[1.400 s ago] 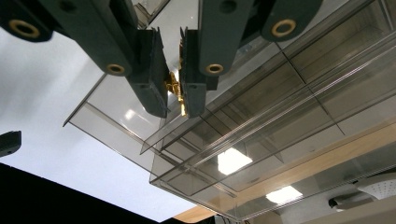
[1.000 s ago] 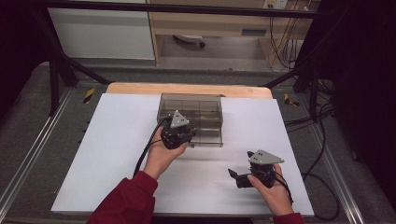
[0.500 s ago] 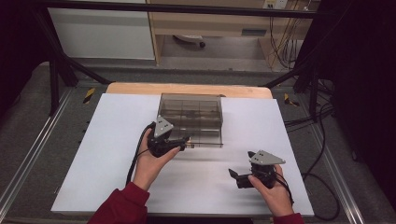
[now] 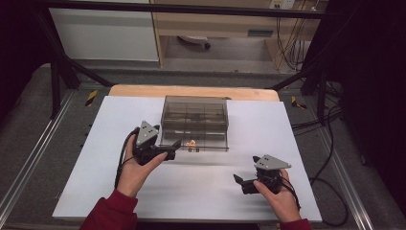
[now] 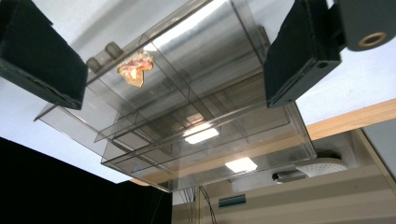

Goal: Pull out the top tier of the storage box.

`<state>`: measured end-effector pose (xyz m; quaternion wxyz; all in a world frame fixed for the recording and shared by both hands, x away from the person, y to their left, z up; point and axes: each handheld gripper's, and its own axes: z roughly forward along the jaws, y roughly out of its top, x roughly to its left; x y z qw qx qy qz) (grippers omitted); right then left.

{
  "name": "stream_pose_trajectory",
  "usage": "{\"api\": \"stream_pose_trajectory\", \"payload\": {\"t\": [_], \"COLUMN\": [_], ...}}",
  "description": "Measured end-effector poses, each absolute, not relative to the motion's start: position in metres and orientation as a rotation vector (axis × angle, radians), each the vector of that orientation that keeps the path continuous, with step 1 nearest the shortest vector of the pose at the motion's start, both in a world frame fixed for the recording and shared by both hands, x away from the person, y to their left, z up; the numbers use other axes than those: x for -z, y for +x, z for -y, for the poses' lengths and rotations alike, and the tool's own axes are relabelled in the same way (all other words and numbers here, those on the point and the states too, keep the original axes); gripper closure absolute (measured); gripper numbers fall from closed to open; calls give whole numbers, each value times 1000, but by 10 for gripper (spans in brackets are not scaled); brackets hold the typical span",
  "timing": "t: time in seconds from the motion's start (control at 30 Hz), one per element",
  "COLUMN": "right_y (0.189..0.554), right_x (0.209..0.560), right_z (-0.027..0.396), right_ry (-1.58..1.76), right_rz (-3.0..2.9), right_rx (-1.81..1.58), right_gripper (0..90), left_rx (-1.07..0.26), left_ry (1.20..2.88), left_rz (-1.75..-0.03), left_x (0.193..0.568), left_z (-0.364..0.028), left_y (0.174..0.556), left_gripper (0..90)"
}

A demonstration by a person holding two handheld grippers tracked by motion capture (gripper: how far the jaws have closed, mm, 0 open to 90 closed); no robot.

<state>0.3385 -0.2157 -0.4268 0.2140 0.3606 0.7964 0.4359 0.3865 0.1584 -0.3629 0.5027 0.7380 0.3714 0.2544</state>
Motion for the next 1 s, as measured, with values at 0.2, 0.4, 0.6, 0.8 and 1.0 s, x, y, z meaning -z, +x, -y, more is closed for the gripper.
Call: {"api": "stream_pose_trajectory", "payload": {"t": [0.2,0.4,0.6,0.8,1.0], "right_y": [337,337,338,336,337], "right_x": [425,423,425,424,424], "right_z": [214,213,213,212,212], "right_ry": [990,960,972,978,979], "right_rz": [-2204,-2194,-2197,-2182,-2192], "right_rx": [-1198,-1176,-1173,-1175,-1184], "right_gripper": [27,26,23,24,24], "left_rx": [-594,-567,-583,-611,-614], "left_ry": [1788,1762,1747,1744,1736], "left_rz": [-869,-830,-898,-941,-954], "left_x": [361,363,365,367,370], "left_z": [-164,-180,-196,-209,-219], "left_y": [380,375,369,365,362], "left_gripper": [68,79,75,75,71]}}
